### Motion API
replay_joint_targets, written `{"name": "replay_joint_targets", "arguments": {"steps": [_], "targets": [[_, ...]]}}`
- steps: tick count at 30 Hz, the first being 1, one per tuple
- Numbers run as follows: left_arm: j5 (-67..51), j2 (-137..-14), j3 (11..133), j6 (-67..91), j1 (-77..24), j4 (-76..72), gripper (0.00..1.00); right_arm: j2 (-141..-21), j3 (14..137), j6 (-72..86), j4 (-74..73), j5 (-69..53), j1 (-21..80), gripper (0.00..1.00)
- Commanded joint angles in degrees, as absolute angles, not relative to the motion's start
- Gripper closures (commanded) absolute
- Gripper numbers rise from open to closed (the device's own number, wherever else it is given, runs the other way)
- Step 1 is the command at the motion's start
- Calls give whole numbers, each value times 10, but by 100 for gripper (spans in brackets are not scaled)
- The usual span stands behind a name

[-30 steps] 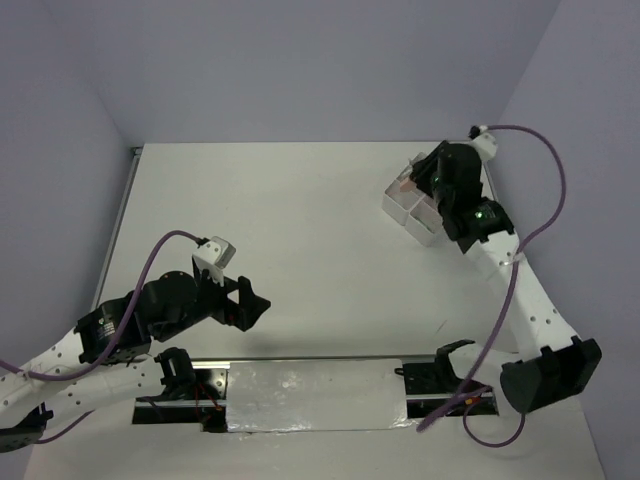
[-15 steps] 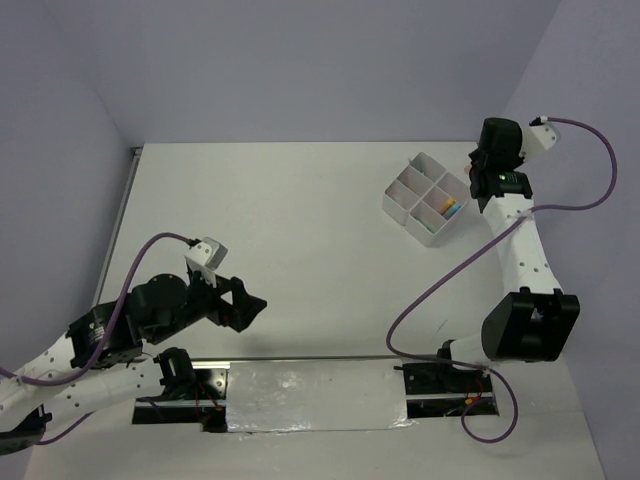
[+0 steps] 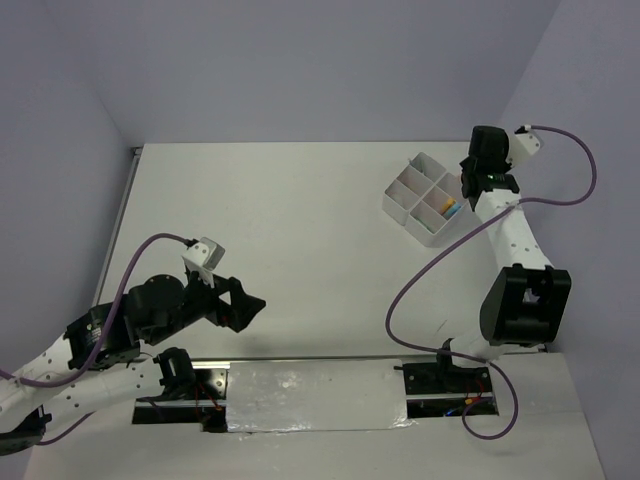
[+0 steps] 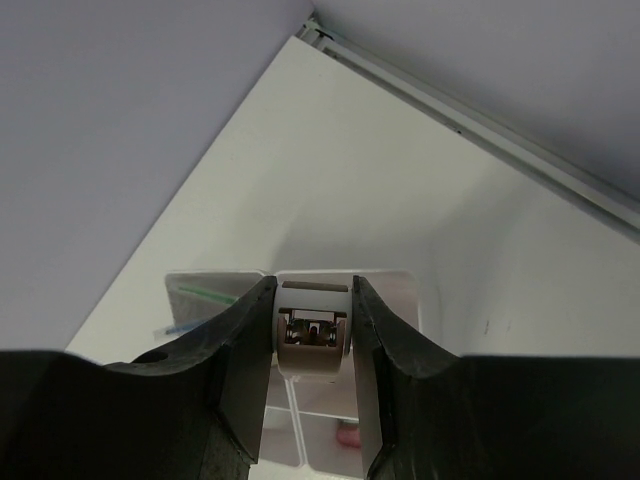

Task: Sort the stationery into containers
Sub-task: Place the stapler in the storage box.

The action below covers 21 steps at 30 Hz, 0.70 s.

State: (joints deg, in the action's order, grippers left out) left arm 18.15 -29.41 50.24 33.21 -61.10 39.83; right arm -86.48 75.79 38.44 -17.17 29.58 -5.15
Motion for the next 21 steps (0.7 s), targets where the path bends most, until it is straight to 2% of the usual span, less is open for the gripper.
{"name": "replay_joint_targets", "arguments": {"steps": [1, 5, 11, 21], "targets": [[185, -289, 498, 330, -610, 381, 1, -848, 737, 383, -132, 316, -56, 100], [187, -288, 498, 332, -610, 382, 0, -842, 709, 383, -136, 334, -56, 100], [185, -279, 496, 332, -610, 380, 1, -869, 732, 383, -197, 362, -55, 100], [182, -272, 494, 331, -610, 378, 1, -885, 743, 383, -185, 334, -55, 100]]}}
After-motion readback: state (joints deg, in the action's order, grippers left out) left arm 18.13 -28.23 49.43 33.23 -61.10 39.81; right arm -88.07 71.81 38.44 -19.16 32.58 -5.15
